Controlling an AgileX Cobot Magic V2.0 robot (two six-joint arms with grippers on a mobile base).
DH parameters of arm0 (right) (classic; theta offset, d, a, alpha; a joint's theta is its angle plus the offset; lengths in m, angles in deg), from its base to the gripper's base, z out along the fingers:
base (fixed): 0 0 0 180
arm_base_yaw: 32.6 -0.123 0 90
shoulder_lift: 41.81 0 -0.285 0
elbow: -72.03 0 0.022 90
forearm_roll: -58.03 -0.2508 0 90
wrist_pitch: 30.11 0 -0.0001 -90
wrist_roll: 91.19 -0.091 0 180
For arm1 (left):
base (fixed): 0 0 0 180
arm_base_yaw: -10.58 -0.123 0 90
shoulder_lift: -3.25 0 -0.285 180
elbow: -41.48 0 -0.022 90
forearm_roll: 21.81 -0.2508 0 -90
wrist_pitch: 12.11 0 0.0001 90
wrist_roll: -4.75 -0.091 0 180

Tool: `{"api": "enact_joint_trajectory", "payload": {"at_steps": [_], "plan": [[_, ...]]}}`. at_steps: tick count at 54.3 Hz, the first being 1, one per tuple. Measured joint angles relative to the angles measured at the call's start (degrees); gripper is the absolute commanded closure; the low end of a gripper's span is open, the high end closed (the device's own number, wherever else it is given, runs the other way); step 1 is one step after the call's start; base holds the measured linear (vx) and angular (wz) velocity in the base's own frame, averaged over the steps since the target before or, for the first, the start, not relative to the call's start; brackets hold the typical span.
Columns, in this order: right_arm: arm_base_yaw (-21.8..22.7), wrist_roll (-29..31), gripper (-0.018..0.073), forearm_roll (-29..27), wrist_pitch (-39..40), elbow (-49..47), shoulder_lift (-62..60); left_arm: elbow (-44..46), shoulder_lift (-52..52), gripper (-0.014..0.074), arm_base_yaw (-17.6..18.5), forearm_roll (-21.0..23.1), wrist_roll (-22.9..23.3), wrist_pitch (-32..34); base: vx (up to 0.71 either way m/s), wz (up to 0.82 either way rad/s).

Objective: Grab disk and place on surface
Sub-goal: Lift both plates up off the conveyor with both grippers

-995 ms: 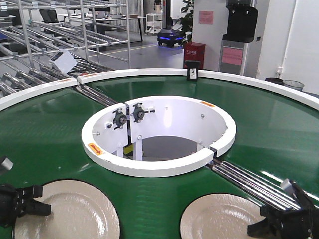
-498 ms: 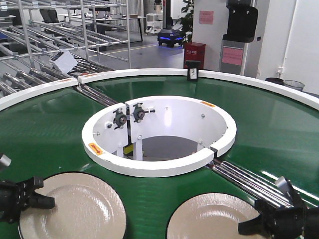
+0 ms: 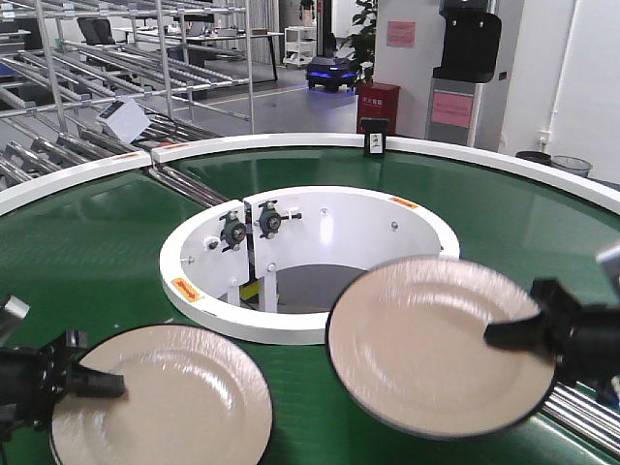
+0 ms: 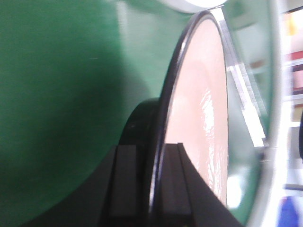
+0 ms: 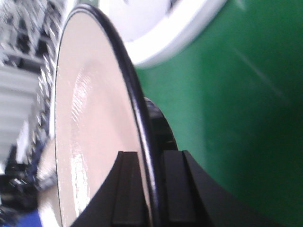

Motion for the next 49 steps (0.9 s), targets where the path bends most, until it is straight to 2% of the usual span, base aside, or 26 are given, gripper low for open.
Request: {"api": "enact_joint_trajectory", "payload": {"at_steps": [6, 11, 20, 26, 35, 49], "plan": [[0.0, -4.7, 0.0566, 1.01, -0.47, -5.07, -1.99, 0.0, -0.77, 0.0598, 1.22, 3.13, 1.83, -0.43, 0.0, 0.0], [0.0, -10.65, 0.0566, 4.49, -1.6, -10.48, -2.16, 0.0, -3.27, 0.0598, 2.84, 4.14, 3.65, 0.71, 0.0, 0.0], [-0.84, -18.98, 0.0566, 11.32, -3.14, -18.17, -2.16, 0.0, -9.37, 0.0598, 7.25, 4.7, 7.61, 7.23, 0.0, 0.0], [-4.33, -22.4, 0.0566, 13.82, -1.53, -20.7, -2.16, 0.0, -12.81, 0.0598, 10.65, 5.47, 10.5, 12.23, 0.0, 0.0], [-9.46, -24.65, 0.0566, 13.34, 0.36, -21.64, -2.16, -0.06, -14.24, 0.0598, 14.01, 5.91, 12.47, 13.29, 0.0, 0.0], [-9.41, -25.06, 0.0566, 13.72, 1.49, -21.64, -2.16, -0.06, -14.24, 0.0598, 14.93, 5.37, 13.47, 11.74, 0.0, 0.0]]}}
